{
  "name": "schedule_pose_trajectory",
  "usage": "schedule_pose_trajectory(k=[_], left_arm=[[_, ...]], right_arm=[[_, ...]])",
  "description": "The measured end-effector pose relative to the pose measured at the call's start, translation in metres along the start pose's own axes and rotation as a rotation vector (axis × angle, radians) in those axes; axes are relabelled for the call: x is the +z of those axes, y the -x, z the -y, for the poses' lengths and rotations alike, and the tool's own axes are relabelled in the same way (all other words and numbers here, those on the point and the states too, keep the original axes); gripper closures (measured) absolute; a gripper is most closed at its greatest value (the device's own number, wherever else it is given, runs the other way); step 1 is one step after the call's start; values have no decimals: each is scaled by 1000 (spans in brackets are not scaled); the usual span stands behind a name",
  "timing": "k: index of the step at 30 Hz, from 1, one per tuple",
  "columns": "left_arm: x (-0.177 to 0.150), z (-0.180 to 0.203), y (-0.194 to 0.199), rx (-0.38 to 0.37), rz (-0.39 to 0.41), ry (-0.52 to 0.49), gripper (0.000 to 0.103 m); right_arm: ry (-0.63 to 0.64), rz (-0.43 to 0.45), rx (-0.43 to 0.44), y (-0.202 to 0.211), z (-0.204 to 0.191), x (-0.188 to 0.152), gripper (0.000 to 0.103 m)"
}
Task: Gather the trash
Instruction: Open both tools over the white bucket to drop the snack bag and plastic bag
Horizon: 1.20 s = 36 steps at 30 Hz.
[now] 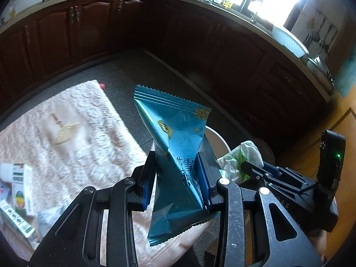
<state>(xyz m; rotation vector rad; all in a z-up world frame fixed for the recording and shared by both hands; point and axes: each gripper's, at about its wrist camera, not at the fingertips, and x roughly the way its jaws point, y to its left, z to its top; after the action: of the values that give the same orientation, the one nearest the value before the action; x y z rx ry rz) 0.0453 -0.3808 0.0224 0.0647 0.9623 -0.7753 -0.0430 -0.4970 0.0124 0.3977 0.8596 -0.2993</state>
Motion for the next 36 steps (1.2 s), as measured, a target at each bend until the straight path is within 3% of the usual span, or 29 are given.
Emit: schedule_pose_trajectory(k=[13, 28, 33, 36], left_arm=[[9, 27, -67, 15, -59, -37, 70], [1, 26, -106, 51, -109, -42, 68], [-3, 22, -109, 45, -120, -29, 54], [-5, 21, -108, 46, -121, -26, 46]], right_arm=[[-51, -44, -110, -27, 47, -3, 72], [-57, -87, -154, -59, 50, -1, 72], [-58, -103, -164, -66, 48, -2, 71], [-76, -102, -180, -67, 50, -3, 56]])
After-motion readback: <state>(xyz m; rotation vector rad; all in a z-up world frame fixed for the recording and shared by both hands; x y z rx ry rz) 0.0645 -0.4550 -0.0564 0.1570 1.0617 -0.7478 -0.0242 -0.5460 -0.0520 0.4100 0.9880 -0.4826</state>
